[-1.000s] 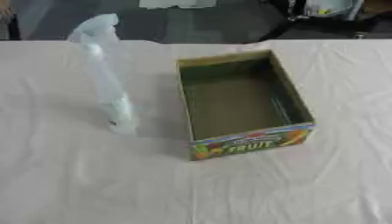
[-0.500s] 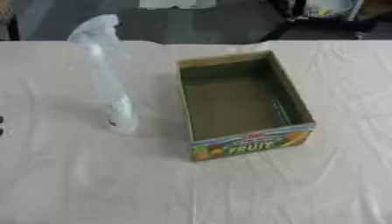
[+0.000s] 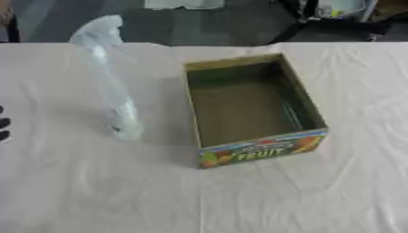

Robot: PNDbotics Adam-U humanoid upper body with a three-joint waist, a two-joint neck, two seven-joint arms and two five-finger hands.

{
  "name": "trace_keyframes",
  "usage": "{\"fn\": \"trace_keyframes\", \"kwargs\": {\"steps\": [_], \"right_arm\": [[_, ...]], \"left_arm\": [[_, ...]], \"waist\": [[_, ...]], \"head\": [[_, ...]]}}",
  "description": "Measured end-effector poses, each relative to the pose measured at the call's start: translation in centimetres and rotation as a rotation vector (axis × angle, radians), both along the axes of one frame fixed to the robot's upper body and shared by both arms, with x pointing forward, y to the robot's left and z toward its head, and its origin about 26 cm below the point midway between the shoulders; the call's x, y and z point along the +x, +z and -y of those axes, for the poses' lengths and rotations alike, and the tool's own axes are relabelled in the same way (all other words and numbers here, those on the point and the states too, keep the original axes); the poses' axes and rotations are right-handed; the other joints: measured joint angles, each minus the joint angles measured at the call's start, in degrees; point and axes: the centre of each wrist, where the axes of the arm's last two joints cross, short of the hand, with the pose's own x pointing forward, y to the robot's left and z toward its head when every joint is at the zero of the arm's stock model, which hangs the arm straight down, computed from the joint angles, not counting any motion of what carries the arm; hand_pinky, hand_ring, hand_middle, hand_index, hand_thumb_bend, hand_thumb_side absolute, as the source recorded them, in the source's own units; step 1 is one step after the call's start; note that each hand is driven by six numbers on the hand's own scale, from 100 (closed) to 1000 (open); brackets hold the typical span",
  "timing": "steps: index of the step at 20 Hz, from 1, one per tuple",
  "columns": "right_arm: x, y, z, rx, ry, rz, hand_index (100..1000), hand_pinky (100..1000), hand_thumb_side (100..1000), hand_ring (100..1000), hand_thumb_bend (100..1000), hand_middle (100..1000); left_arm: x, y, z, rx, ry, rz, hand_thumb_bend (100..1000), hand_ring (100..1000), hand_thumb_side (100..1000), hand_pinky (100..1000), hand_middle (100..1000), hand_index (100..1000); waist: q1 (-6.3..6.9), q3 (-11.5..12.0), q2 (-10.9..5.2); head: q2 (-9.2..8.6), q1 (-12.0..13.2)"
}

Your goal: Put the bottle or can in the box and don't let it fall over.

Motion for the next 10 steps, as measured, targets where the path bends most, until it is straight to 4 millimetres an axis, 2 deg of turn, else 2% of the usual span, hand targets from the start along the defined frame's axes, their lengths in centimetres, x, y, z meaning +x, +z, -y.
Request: {"fn": "trace_keyframes", "kwargs": {"steps": [10], "right_arm": [[0.3,0.0,-0.3,-0.004,0.008,0.002,961,974,500,1000,100,1000]], "left_arm": [[1.5,1.2,0.3,-0.018,-0.007,-0.014,784,1000,468,1000,1000,929]], "waist": [[0.06,-0.1,0.44]], "head": [[-0.05,0.6]]}}
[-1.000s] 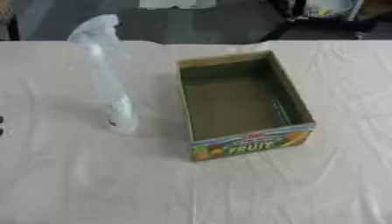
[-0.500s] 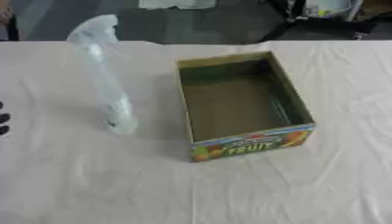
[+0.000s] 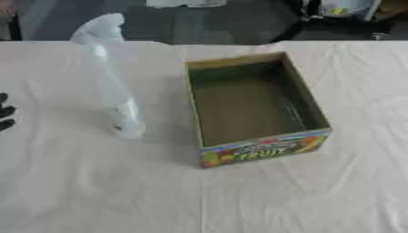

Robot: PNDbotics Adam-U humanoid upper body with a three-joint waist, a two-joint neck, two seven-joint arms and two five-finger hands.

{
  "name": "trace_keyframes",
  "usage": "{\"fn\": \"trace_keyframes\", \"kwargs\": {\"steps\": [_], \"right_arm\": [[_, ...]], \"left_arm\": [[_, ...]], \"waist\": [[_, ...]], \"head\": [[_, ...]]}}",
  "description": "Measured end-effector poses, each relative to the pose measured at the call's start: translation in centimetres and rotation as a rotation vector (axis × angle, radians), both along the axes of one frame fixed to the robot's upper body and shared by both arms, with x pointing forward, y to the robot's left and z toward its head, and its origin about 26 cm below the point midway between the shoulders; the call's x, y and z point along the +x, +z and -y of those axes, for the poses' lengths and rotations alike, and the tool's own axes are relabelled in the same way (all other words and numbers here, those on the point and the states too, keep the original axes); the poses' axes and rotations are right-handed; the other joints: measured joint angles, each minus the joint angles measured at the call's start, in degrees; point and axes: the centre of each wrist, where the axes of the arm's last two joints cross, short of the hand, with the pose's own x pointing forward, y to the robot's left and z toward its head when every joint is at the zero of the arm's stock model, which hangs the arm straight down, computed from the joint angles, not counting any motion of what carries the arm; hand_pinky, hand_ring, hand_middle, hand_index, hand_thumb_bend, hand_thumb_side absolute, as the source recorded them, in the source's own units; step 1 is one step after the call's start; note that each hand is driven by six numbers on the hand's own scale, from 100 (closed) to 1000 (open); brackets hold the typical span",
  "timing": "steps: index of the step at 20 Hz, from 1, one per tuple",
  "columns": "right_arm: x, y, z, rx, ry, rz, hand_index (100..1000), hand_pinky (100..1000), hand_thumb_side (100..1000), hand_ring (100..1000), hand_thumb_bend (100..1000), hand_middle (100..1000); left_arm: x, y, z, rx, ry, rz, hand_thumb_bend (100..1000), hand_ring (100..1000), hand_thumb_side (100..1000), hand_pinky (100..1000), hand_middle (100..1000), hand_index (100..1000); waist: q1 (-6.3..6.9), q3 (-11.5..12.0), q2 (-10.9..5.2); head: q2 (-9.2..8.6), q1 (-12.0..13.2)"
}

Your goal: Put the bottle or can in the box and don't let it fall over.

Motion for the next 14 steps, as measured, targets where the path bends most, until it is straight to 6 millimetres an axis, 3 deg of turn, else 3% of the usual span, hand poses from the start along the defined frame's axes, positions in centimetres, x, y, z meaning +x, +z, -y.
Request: {"fn": "trace_keyframes", "kwargs": {"steps": [14], "right_arm": [[0.4,0.1,-0.2,-0.005,0.005,-0.001,962,975,496,1000,100,1000]], "left_arm": [[1.6,1.0,0.4,0.026,-0.048,0.003,784,1000,469,1000,1000,915]], "waist": [[0.47,-0.3,0.81]], "head": [[-0.03,0.3]]}}
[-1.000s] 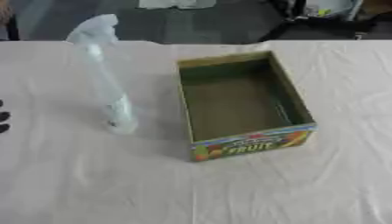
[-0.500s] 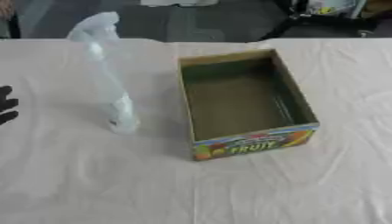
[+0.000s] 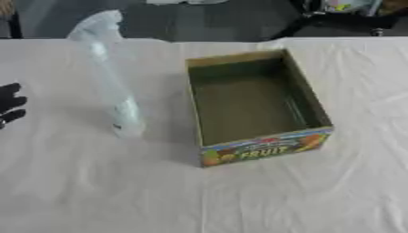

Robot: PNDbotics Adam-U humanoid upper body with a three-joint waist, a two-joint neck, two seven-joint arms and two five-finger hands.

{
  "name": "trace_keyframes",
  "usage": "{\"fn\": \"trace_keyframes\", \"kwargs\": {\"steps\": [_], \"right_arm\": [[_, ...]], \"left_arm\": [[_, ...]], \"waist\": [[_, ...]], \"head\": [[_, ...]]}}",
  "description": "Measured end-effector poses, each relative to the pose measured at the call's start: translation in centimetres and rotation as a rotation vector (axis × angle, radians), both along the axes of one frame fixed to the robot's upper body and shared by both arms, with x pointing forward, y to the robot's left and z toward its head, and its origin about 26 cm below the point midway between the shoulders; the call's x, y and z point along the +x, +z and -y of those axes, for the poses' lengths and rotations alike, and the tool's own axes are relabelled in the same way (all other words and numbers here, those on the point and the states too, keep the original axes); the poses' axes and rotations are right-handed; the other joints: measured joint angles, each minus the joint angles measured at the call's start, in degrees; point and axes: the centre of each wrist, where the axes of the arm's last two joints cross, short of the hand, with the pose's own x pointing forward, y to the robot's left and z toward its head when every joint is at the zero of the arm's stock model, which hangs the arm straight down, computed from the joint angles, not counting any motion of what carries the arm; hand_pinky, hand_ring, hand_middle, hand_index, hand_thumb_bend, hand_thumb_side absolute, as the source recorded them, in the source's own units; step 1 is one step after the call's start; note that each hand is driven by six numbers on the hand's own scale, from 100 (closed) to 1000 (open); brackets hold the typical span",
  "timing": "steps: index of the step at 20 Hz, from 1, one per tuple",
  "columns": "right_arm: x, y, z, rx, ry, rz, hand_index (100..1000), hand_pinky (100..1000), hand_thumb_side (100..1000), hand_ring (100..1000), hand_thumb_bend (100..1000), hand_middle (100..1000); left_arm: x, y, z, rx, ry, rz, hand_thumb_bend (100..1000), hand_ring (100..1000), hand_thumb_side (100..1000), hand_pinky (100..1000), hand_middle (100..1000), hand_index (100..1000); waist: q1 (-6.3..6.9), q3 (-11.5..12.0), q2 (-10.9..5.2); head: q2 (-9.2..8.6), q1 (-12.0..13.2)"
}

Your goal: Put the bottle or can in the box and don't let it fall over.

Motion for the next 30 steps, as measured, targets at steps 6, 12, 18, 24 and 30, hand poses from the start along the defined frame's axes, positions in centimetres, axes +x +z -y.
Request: {"fn": "trace_keyframes", "kwargs": {"steps": [6,12,18,24,30], "right_arm": [[0.2,-0.1,-0.2,0.0,0.002,-0.002,963,975,494,1000,100,1000],[0.2,-0.1,-0.3,0.004,0.003,-0.004,963,975,494,1000,100,1000],[0.2,-0.1,-0.4,0.005,0.005,-0.005,963,974,493,1000,100,1000],[0.2,-0.2,-0.4,0.004,0.007,-0.008,964,975,490,1000,100,1000],[0.2,-0.2,-0.4,0.001,0.011,-0.012,964,976,488,1000,100,1000]], "left_arm": [[0.8,0.2,0.4,0.014,-0.024,0.001,779,1000,469,1000,1000,910],[1.6,0.6,0.8,0.041,-0.049,-0.004,780,1000,469,1000,1000,911],[2.6,0.9,1.1,0.053,-0.066,-0.013,784,1000,470,1000,1000,908],[3.5,1.0,1.3,0.061,-0.075,-0.029,782,1000,469,1000,1000,910],[4.1,1.3,1.4,0.066,-0.082,-0.04,774,1000,465,1000,1000,923]], "waist": [[0.09,-0.3,0.23],[0.15,-0.7,0.33],[-0.03,-0.9,0.33],[-0.04,-0.9,0.33],[-0.04,-1.0,0.33]], "head": [[-0.01,0.1],[-0.27,0.3],[-0.46,0.6],[-0.49,0.9],[-0.52,1.3]]}}
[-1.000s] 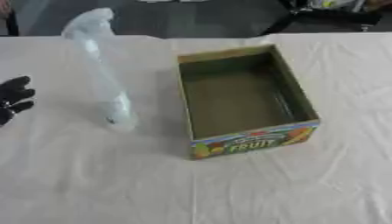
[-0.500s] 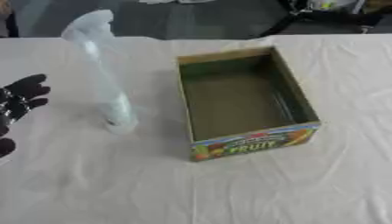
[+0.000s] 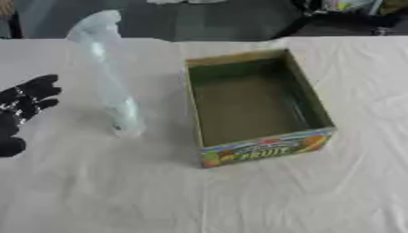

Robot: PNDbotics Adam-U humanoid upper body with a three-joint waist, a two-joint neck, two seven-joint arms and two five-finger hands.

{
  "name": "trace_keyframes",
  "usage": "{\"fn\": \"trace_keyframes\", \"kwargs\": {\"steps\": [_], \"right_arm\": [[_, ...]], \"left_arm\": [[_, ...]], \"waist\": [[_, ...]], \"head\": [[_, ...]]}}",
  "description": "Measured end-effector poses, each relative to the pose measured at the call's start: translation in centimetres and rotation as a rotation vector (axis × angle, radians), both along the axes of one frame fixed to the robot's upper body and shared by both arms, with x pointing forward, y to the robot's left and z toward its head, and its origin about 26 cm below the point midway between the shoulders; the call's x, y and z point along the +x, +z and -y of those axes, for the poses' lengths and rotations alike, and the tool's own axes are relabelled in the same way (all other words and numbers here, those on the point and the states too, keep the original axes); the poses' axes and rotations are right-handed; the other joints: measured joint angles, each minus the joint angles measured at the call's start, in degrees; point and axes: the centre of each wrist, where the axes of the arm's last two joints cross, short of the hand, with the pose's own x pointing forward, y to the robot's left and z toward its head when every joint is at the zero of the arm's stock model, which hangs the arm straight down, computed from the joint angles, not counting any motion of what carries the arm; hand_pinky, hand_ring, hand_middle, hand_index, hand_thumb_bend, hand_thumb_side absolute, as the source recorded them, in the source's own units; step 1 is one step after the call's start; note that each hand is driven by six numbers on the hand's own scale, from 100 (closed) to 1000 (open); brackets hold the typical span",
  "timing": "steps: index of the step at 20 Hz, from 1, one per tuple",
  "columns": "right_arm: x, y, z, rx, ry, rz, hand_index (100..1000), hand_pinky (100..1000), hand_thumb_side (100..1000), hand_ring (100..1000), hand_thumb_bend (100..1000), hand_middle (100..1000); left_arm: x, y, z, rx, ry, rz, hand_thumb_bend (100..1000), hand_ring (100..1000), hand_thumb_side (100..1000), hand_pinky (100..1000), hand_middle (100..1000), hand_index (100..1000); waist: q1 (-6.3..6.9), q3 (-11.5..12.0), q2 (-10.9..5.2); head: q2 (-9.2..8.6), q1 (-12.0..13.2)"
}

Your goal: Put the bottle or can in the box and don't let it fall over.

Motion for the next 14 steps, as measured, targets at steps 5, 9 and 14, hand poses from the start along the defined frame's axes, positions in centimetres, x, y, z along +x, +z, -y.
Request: {"fn": "trace_keyframes", "kwargs": {"steps": [5,9,14], "right_arm": [[0.1,0.0,-0.1,0.001,0.007,0.001,965,976,485,1000,100,1000],[0.2,0.0,-0.1,0.0,0.009,0.0,965,977,461,1000,100,1000],[0.3,0.0,-0.2,0.001,0.014,0.0,965,977,480,1000,100,1000]], "left_arm": [[0.5,0.4,0.3,0.01,-0.019,-0.001,770,1000,465,1000,1000,937],[0.8,0.6,0.6,0.02,-0.035,-0.005,738,1000,468,1000,1000,939],[1.3,1.0,1.0,0.034,-0.053,-0.007,783,1000,469,1000,1000,926]], "waist": [[-0.04,-0.1,0.0],[-0.11,-0.2,0.0],[-0.11,-0.3,0.01]], "head": [[-0.36,0.2],[-0.44,0.2],[-0.47,0.4]]}}
